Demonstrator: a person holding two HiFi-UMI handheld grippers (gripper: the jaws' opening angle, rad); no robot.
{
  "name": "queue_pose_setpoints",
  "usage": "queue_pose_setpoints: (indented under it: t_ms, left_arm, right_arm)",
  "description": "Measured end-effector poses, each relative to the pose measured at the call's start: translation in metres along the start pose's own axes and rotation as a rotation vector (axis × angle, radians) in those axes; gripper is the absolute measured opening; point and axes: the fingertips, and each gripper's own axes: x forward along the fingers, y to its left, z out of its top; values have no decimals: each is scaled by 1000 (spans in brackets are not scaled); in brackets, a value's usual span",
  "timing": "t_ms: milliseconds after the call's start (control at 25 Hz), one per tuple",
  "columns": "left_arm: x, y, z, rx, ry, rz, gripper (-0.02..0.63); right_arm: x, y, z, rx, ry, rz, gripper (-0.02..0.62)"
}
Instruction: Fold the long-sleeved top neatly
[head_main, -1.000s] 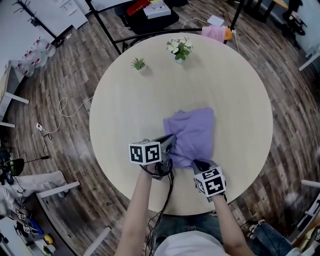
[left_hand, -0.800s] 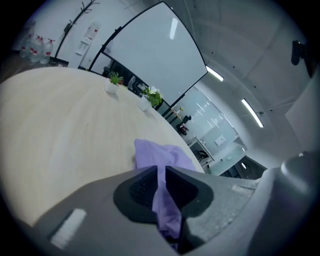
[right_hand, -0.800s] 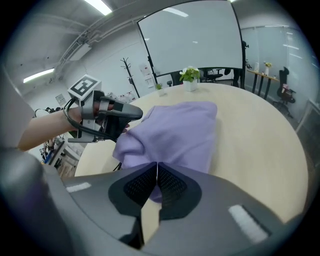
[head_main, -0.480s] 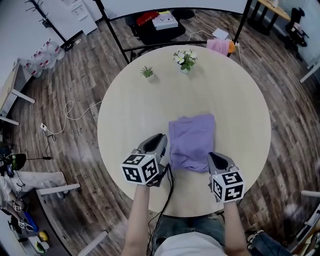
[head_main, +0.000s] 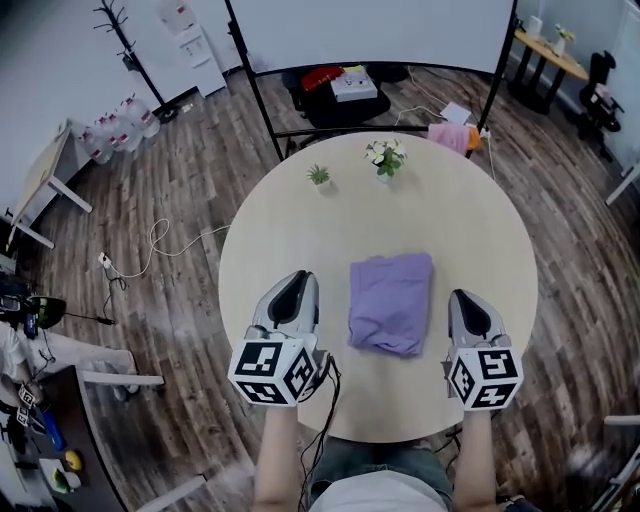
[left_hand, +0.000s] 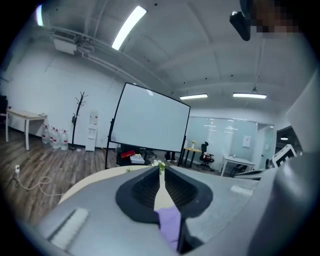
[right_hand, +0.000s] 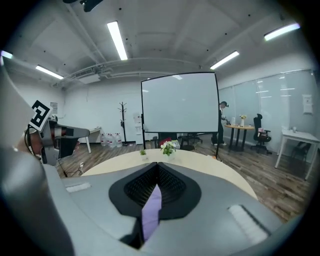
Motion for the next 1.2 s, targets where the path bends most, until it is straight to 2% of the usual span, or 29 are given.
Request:
queue_pose_setpoints:
  t_ms: [200, 640, 960, 1200]
  left_arm:
    - [-30, -6, 34, 99, -66, 85, 5]
    - [-84, -30, 77, 146, -209, 155, 2]
    - [-105, -49, 80, 192, -243, 188, 2]
    - [-111, -54, 84, 189, -263, 201, 2]
  right_arm:
    - [-22, -3, 42, -16, -121, -11, 26]
    - [-76, 6, 111, -64, -353, -32, 26]
    - [-101, 14, 118, -81, -411, -30, 26]
    - [-107, 14, 118, -93, -422, -19, 26]
